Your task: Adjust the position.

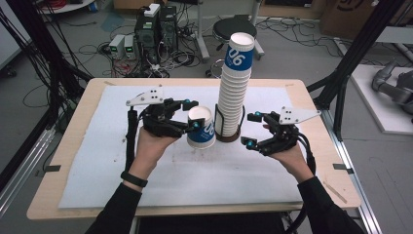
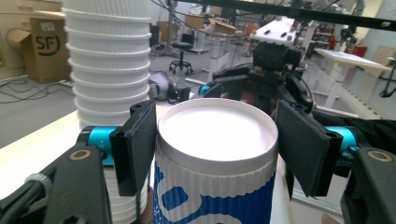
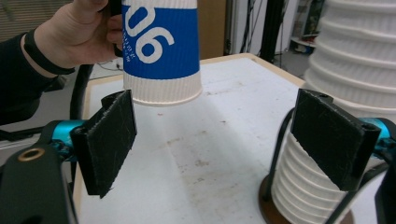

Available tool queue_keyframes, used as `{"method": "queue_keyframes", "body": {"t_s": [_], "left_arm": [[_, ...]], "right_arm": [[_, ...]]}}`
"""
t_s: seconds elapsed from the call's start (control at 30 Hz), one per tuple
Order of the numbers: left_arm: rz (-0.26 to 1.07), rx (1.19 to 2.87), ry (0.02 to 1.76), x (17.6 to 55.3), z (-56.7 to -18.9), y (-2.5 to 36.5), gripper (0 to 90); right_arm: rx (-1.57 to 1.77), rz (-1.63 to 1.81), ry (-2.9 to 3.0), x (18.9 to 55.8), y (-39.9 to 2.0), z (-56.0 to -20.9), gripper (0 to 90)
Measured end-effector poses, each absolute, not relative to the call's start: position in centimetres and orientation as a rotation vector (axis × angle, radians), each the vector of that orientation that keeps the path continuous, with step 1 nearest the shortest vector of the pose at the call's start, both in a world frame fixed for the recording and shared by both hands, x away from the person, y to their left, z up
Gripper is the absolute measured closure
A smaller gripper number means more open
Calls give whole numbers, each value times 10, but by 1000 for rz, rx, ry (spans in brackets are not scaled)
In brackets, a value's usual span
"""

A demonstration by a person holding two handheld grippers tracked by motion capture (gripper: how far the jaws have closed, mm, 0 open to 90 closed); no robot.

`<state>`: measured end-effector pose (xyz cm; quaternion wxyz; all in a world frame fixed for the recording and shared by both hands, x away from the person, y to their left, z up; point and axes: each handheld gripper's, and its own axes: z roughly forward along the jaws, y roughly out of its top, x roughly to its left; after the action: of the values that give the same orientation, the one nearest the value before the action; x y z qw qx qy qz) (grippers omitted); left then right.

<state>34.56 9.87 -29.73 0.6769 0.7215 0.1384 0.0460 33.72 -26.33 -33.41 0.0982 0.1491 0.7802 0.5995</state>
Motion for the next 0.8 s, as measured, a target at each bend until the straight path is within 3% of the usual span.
{"method": "queue_keyframes", "body": {"t_s": [0.8], "left_arm": [[125, 1645, 233, 333, -300, 63, 315]], "right_arm": [[390, 1838, 2423, 333, -227, -348, 145]]}}
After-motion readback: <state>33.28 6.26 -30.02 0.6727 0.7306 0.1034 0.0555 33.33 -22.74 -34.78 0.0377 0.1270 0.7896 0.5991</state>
